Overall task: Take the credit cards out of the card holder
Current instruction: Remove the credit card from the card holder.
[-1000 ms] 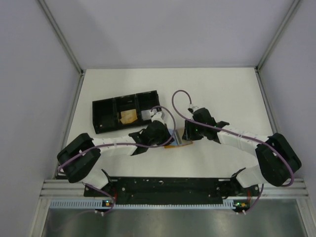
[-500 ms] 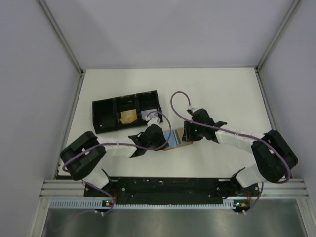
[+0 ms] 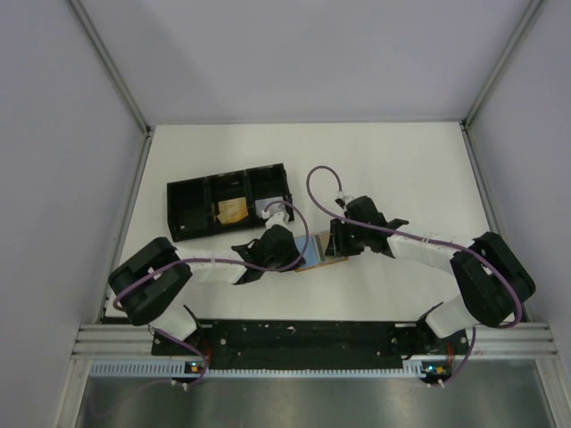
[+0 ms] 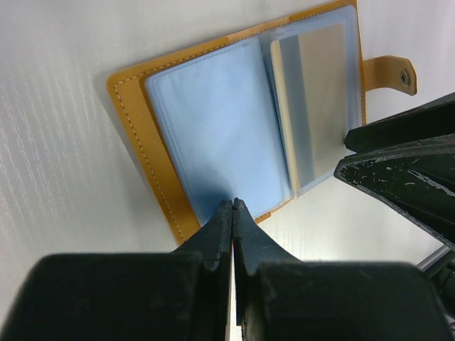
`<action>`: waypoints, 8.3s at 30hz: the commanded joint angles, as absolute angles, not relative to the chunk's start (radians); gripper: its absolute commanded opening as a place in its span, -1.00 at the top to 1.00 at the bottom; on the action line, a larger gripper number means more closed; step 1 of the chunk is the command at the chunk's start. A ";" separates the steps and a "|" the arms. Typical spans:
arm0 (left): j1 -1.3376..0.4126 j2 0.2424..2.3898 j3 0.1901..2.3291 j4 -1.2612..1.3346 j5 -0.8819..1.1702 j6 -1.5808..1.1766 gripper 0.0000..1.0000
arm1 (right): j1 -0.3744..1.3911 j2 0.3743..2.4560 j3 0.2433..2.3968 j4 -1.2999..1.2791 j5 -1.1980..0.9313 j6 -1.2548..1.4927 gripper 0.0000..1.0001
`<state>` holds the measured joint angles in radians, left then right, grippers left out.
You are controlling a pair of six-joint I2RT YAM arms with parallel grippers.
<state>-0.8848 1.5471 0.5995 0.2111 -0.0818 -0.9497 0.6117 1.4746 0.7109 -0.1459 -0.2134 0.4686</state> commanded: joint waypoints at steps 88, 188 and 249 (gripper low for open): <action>-0.793 1.387 0.499 0.322 -0.087 -1.009 1.00 | 0.643 1.670 0.810 0.103 -0.422 0.555 0.19; -0.756 1.551 0.500 0.256 -0.014 -0.988 1.00 | 0.505 1.647 0.640 0.236 -0.535 0.554 1.00; -0.758 1.431 0.532 0.330 0.044 -0.979 0.89 | 0.426 1.689 0.581 0.416 -0.712 0.620 0.89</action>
<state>-0.7605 1.4357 0.4854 0.3119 0.0338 -1.0031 0.4374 1.7031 0.5953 0.3668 -0.6998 0.6300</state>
